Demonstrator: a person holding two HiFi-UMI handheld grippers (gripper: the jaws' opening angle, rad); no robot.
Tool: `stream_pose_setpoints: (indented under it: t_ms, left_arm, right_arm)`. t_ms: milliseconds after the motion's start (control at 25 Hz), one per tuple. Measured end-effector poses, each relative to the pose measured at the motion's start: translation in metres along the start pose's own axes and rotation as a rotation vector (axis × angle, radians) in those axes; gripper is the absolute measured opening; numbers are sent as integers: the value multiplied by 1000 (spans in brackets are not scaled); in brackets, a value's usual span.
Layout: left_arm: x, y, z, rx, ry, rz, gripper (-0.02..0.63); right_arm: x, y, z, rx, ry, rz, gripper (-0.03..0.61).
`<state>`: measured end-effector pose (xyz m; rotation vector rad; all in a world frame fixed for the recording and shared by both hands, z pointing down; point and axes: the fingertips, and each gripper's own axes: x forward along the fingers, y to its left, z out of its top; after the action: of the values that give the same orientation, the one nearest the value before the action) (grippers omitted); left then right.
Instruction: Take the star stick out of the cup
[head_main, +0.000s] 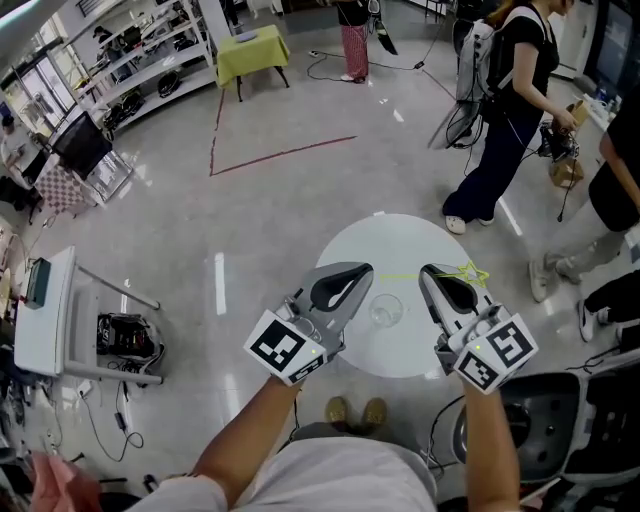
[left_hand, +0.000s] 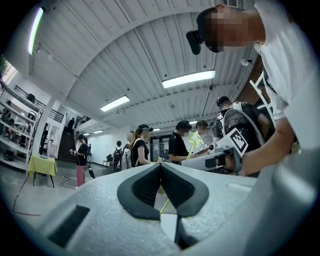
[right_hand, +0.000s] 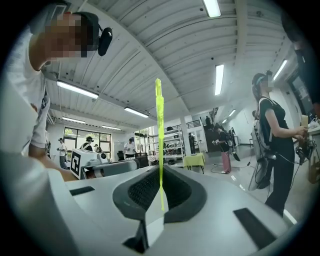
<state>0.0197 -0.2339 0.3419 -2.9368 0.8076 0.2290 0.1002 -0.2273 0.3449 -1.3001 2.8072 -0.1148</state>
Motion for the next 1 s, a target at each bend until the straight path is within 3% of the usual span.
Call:
stream_pose_setpoints:
  t_ms: [1000]
  left_arm:
    - [1,-10,26,31,-44,-3,15]
  right_arm:
    - [-11,7,25,-43,-64,6,21]
